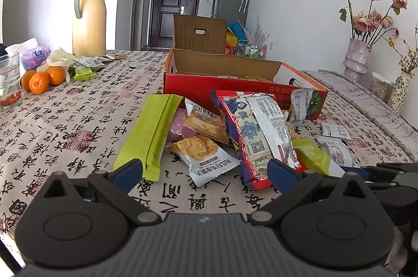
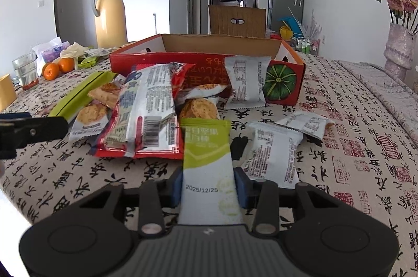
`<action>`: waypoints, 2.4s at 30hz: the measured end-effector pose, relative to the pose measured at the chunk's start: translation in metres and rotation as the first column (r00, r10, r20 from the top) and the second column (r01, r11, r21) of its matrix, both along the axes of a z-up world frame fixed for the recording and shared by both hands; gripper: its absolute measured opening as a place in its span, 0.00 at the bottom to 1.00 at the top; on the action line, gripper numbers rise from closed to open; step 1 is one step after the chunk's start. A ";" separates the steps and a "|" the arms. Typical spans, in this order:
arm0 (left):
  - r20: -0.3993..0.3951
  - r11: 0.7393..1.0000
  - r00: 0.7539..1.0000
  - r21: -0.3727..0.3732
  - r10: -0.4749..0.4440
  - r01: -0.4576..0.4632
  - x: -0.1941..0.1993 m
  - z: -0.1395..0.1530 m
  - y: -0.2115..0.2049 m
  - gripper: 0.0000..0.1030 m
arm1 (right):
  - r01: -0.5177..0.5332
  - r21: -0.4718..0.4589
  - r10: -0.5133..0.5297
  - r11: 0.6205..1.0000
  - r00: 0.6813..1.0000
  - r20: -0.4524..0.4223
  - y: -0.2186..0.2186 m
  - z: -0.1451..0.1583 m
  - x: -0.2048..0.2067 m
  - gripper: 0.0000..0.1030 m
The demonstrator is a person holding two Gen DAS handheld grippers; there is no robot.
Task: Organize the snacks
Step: 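Grasp the green-and-white snack bar packet with the right gripper, then grasp the lime-green bar wrapper with the left gripper while the right gripper holds its packet, then carry the lime-green wrapper and green-and-white packet over the cardboard box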
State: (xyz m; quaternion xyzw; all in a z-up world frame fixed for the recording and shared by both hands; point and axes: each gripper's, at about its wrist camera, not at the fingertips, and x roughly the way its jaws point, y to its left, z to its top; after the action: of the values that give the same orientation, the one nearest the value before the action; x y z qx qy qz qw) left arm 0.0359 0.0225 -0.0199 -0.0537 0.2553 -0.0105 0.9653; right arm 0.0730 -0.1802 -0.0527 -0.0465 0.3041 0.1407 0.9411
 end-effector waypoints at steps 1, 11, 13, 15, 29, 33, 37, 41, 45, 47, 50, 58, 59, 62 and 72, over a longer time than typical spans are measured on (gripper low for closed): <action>-0.001 1.000 1.000 -0.002 0.001 -0.001 0.001 0.000 0.001 1.00 | 0.011 0.006 -0.011 1.000 1.000 0.007 0.000 0.000 -0.002 0.36; -0.005 1.000 1.000 0.005 0.027 -0.027 0.014 0.004 0.016 1.00 | 0.075 0.059 -0.081 0.995 0.991 0.106 -0.013 0.020 -0.016 0.36; -0.006 0.999 0.999 0.015 0.040 -0.040 0.020 0.005 0.021 1.00 | 0.091 0.069 -0.098 0.994 0.988 0.116 -0.017 0.023 -0.015 0.36; -0.006 0.999 0.999 0.017 0.050 -0.050 0.027 0.007 0.027 1.00 | 0.103 0.074 -0.111 0.992 0.986 0.121 -0.020 0.024 -0.012 0.36; -0.099 0.994 0.990 0.055 0.098 -0.093 0.086 0.003 0.052 0.86 | 0.188 0.090 -0.198 0.978 0.973 0.119 -0.041 0.021 0.001 0.36; -0.137 0.996 0.987 0.034 0.086 -0.082 0.094 -0.004 0.054 0.75 | 0.195 0.092 -0.205 0.976 0.972 0.113 -0.043 0.019 0.004 0.36; -0.165 0.998 0.984 0.014 0.068 -0.067 0.098 -0.008 0.056 0.55 | 0.195 0.094 -0.205 0.976 0.973 0.106 -0.043 0.017 0.006 0.36; -0.180 0.998 0.982 -0.001 0.063 -0.064 0.100 -0.011 0.058 0.39 | 0.192 0.098 -0.202 0.977 0.974 0.102 -0.042 0.016 0.006 0.36; -0.172 0.998 0.983 0.008 0.062 -0.061 0.097 -0.009 0.056 0.37 | 0.192 0.100 -0.202 0.976 0.974 0.101 -0.042 0.016 0.005 0.36; -0.170 0.998 0.983 0.010 0.065 -0.064 0.095 -0.008 0.056 0.37 | 0.192 0.102 -0.202 0.976 0.974 0.102 -0.042 0.016 0.004 0.36; -0.159 0.998 0.985 0.010 0.066 -0.065 0.092 -0.005 0.055 0.36 | 0.190 0.104 -0.201 0.976 0.974 0.105 -0.043 0.017 0.003 0.36; -0.092 0.997 0.993 0.013 0.071 -0.070 0.082 0.017 0.049 0.36 | 0.184 0.112 -0.198 0.976 0.973 0.122 -0.043 0.021 0.002 0.36; -0.085 0.998 0.994 0.012 0.069 -0.068 0.082 0.020 0.047 0.36 | 0.183 0.112 -0.197 0.977 0.972 0.126 -0.042 0.023 0.003 0.36; -0.057 0.998 0.997 0.011 0.058 -0.058 0.082 0.030 0.041 0.36 | 0.179 0.116 -0.195 0.977 0.971 0.140 -0.042 0.028 0.006 0.36; 0.026 1.000 1.000 0.019 0.013 -0.014 0.096 0.062 0.017 0.36 | 0.161 0.138 -0.189 0.977 0.957 0.220 -0.040 0.054 0.029 0.36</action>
State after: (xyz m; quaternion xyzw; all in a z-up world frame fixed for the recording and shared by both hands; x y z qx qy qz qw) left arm 0.1317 0.0397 0.0421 -0.0458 0.2426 -0.0021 0.9690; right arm 0.1016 -0.2205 0.0009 0.0206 0.1861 0.0681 0.9800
